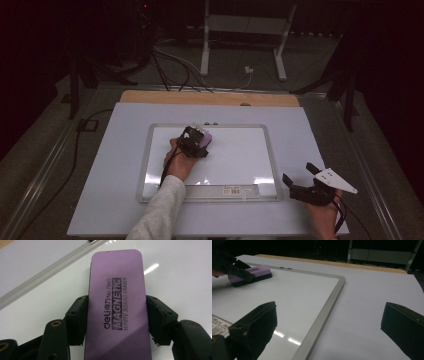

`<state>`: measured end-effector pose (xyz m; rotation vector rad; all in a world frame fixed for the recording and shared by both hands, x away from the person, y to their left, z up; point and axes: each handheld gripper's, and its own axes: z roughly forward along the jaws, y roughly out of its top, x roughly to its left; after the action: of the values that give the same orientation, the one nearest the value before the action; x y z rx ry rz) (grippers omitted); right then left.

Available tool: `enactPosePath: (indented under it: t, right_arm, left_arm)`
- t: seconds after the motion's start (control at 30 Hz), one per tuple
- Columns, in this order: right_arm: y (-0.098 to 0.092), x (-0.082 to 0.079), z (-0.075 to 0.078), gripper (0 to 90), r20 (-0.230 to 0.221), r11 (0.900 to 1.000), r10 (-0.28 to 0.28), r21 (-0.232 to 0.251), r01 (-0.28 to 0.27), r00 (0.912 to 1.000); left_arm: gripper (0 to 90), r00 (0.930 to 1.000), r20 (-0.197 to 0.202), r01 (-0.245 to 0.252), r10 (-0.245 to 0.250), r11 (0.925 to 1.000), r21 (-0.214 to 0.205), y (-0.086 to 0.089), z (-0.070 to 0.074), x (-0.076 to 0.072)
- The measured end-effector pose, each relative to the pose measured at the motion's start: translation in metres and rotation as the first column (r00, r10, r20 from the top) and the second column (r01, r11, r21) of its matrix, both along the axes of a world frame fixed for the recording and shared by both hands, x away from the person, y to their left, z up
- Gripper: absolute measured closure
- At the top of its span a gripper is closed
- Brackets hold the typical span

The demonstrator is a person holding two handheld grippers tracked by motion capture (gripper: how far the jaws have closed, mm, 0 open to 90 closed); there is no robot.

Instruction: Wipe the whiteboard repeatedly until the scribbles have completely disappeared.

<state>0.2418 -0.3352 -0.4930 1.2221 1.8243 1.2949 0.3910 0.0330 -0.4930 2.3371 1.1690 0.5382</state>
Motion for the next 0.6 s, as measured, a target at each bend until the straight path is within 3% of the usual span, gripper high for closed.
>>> enactPosePath:
  t: [0.23,0.33,0.5,0.6]
  right_arm:
    - [0.0,0.0,0.0,0.7,0.0,1.0,-0.001,0.001,0.001,1.0]
    - [0.0,0.0,0.0,0.7,0.002,1.0,-0.001,0.002,0.001,1.0]
    - [0.001,0.0,0.0,0.7,0.001,1.0,0.001,0.001,-0.001,1.0]
    - [0.0,-0.001,0.001,0.7,0.001,1.0,0.0,0.002,0.0,1.0]
  left_arm:
    - [41.1,0.9918,0.0,0.128,-0.128,0.9917,-0.014,-0.033,0.0,-0.021]
    - [41.1,0.9833,-0.007,0.182,-0.182,0.9829,-0.032,-0.045,0.0,-0.032]
    - [41.1,0.9579,-0.009,0.287,-0.287,0.9575,-0.032,-0.065,0.001,-0.052]
    - [41.1,0.9571,-0.004,0.29,-0.29,0.957,-0.019,-0.066,0.001,-0.051]
